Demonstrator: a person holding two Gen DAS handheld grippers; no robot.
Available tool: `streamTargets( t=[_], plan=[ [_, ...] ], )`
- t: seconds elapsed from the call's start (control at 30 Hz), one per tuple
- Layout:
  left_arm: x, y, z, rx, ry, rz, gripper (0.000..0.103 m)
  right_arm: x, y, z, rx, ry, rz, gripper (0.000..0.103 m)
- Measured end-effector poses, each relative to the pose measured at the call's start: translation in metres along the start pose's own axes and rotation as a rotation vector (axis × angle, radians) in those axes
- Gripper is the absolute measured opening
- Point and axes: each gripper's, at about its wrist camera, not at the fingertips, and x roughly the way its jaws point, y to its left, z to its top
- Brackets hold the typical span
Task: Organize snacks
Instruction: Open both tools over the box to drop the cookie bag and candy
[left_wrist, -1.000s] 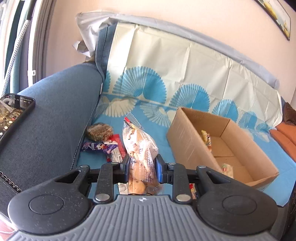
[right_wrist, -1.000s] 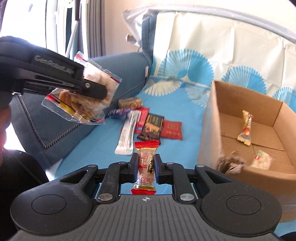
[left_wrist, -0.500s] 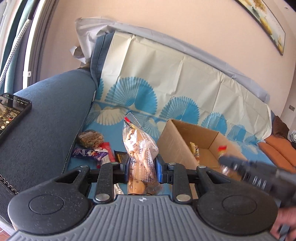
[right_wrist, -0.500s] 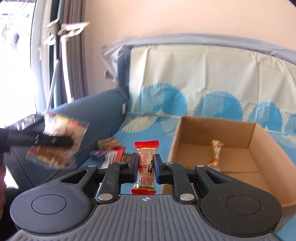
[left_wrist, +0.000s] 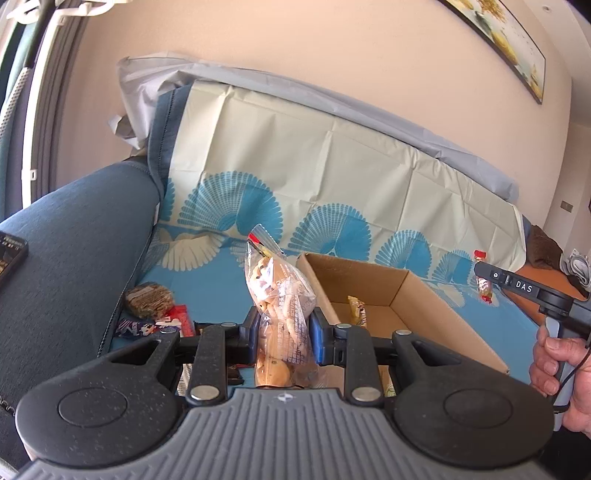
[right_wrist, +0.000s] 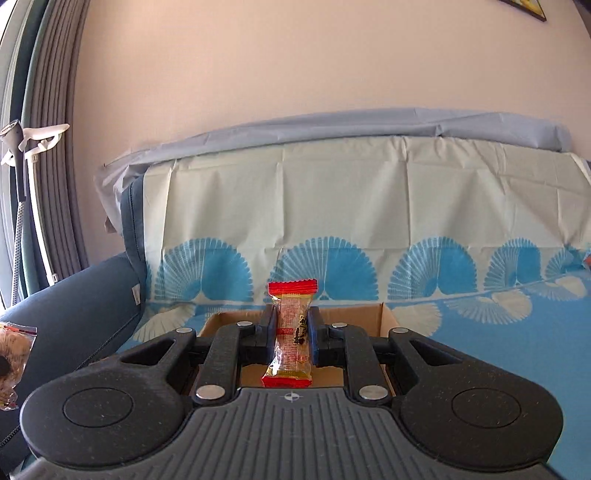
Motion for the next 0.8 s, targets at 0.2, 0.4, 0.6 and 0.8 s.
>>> streamTargets(
  t=[0.2,0.4,0.6,0.8],
  plan=[
    [0.007,-0.028,0.008,0.045,-0.027,-0.020,0.029,-0.013,-0.010,0.003,-0.020,-0.032,-0.018,0.018],
    [0.050,-0.080,0.024,0.097,-0.015,-0.089,0.029,-0.017,-0.026,0.007,0.013,-0.027,-0.054,0.018],
    [0.088,-0.121,0.041,0.135,-0.047,-0.158,0.029,-0.022,-0.032,0.009,0.017,-0.019,-0.082,0.018],
    [0.119,-0.119,-0.003,0.199,0.054,-0.118,0.029,-0.017,-0.029,0.007,-0.035,0.003,-0.102,0.018]
  ],
)
